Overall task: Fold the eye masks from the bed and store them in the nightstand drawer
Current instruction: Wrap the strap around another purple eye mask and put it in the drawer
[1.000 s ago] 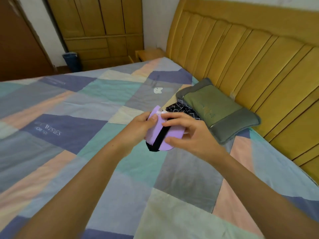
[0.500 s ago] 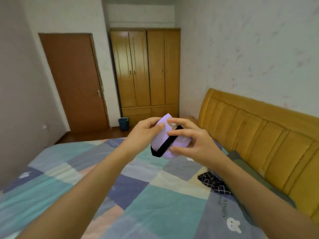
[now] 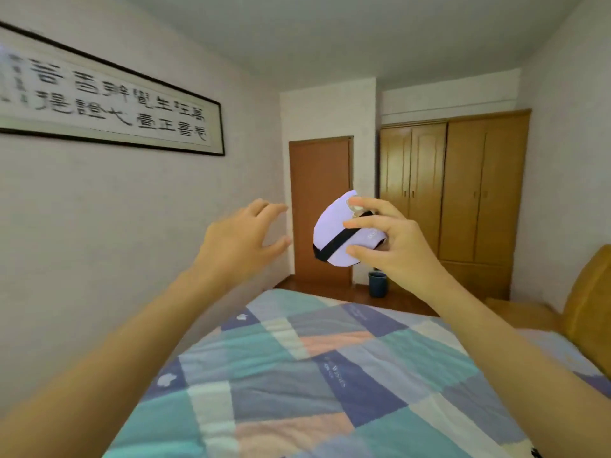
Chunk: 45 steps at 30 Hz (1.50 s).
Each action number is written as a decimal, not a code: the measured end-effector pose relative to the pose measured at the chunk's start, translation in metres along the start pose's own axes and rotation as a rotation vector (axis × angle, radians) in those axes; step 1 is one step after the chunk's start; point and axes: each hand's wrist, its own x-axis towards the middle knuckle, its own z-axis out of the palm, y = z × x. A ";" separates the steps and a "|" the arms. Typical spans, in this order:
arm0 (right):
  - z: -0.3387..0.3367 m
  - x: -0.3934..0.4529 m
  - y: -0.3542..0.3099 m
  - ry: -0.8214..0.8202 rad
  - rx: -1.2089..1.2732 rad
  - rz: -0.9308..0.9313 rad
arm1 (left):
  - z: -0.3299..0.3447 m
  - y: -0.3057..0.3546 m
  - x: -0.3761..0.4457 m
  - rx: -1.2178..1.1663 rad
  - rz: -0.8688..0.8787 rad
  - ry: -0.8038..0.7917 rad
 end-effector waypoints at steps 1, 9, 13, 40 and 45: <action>0.013 0.006 -0.010 -0.008 0.032 -0.020 | -0.016 -0.014 -0.012 0.042 -0.034 -0.006; 0.167 0.046 -0.134 -0.172 0.410 -0.157 | -0.165 -0.140 -0.138 0.507 -0.329 -0.104; 0.248 0.055 -0.201 -0.207 0.548 -0.234 | -0.229 -0.188 -0.199 0.683 -0.388 -0.145; 0.803 0.158 -0.477 -0.425 0.863 -0.392 | -0.390 -0.653 -0.434 0.715 -0.705 -0.071; 0.921 0.223 -0.486 -0.441 0.891 -0.337 | -0.376 -0.779 -0.424 0.671 -0.738 -0.137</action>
